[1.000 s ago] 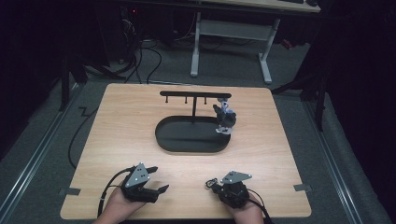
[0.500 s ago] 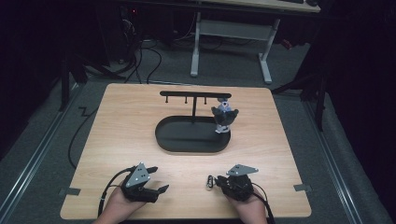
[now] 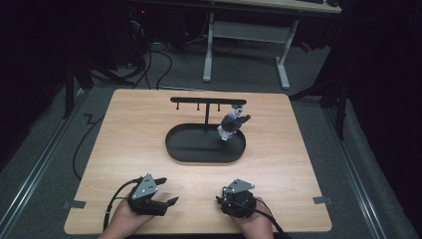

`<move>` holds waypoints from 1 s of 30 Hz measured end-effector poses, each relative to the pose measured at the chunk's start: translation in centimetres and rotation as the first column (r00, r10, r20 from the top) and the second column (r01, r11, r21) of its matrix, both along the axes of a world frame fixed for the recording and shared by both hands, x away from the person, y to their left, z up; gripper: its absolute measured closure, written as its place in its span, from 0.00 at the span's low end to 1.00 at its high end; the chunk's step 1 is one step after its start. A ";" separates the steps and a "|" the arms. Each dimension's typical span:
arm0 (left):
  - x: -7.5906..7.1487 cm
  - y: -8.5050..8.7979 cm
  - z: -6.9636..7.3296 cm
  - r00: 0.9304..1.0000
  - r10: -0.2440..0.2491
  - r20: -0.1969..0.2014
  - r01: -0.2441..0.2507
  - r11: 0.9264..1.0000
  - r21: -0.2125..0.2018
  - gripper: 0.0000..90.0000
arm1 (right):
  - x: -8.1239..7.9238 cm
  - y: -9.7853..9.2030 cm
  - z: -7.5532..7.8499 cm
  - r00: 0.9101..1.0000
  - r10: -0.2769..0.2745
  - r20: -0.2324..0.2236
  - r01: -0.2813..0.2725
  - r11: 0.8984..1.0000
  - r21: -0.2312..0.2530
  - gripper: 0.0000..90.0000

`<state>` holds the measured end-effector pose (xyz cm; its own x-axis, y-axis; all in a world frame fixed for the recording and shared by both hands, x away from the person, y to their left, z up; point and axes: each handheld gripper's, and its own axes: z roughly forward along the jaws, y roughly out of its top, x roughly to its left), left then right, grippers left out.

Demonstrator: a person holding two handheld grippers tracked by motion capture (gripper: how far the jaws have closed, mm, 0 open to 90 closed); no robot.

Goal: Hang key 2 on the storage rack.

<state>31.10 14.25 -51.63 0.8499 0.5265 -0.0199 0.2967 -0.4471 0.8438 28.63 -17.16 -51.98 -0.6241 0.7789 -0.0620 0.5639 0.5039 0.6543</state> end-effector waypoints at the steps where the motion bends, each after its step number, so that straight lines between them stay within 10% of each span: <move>1: 0.0 0.0 0.0 1.000 0.000 0.000 0.000 1.000 -0.001 0.26 | -0.1 -0.1 0.0 1.000 -0.005 0.001 0.005 1.000 -0.002 0.63; 16: 0.0 -0.1 0.0 1.000 -0.006 0.001 0.006 1.000 -0.002 0.26 | 0.0 -4.6 0.5 0.993 -0.098 -0.064 0.107 0.984 0.146 0.92; 30: 0.0 0.1 0.1 1.000 -0.003 0.007 0.002 1.000 0.006 0.26 | 0.0 -5.3 1.0 0.996 -0.068 -0.055 0.072 0.995 0.075 0.95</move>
